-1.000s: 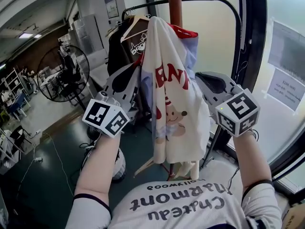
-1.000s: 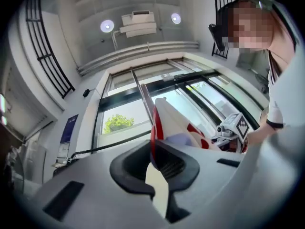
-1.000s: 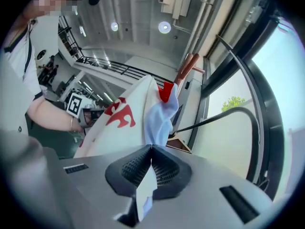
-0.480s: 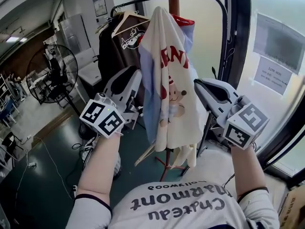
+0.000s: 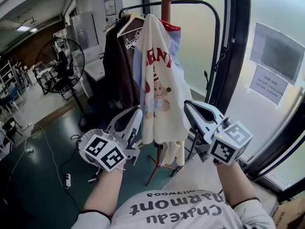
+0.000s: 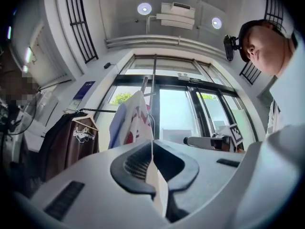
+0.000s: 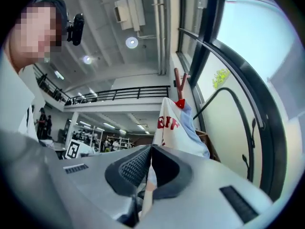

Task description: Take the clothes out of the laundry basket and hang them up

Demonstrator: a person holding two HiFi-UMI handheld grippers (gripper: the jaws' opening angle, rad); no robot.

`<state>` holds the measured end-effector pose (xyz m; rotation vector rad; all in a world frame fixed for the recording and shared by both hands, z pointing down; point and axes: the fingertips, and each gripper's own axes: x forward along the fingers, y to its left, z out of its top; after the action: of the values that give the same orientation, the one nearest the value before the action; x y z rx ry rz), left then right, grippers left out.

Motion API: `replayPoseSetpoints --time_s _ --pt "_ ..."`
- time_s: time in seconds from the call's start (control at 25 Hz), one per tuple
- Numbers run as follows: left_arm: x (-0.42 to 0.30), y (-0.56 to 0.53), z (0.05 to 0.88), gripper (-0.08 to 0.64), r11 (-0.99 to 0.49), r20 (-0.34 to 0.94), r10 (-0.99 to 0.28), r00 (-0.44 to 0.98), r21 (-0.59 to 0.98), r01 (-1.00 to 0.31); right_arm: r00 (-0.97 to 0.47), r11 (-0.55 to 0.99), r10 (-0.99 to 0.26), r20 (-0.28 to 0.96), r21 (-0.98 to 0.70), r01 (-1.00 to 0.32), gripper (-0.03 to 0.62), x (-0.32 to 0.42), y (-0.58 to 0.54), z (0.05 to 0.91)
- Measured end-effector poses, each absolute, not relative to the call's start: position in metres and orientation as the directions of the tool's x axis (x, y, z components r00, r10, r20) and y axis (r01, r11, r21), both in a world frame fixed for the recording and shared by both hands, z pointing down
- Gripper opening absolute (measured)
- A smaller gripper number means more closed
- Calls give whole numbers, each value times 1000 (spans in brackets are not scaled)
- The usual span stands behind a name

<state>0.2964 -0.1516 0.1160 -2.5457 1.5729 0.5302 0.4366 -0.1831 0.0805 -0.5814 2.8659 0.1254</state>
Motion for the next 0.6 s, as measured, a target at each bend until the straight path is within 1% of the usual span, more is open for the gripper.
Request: replayPoseSetpoints --time_s 0.08,0.2,0.32,0.6 --pt "310 -134 127 17 -424 -358 -865 352 146 -894 -896 920 -385 -221 -12 -392 29 453 -174 94" --pt "331 -109 146 17 -374 -339 -892 299 181 -910 -908 924 -375 -186 4 -383 29 472 -156 112" --pt "348 -83 167 15 -325 -293 -919 264 184 -928 -918 926 -370 -147 24 -377 31 485 -143 134" --pt "373 -42 206 15 -210 -222 -960 172 158 -965 -918 925 -379 -119 -16 -380 31 501 -123 171"
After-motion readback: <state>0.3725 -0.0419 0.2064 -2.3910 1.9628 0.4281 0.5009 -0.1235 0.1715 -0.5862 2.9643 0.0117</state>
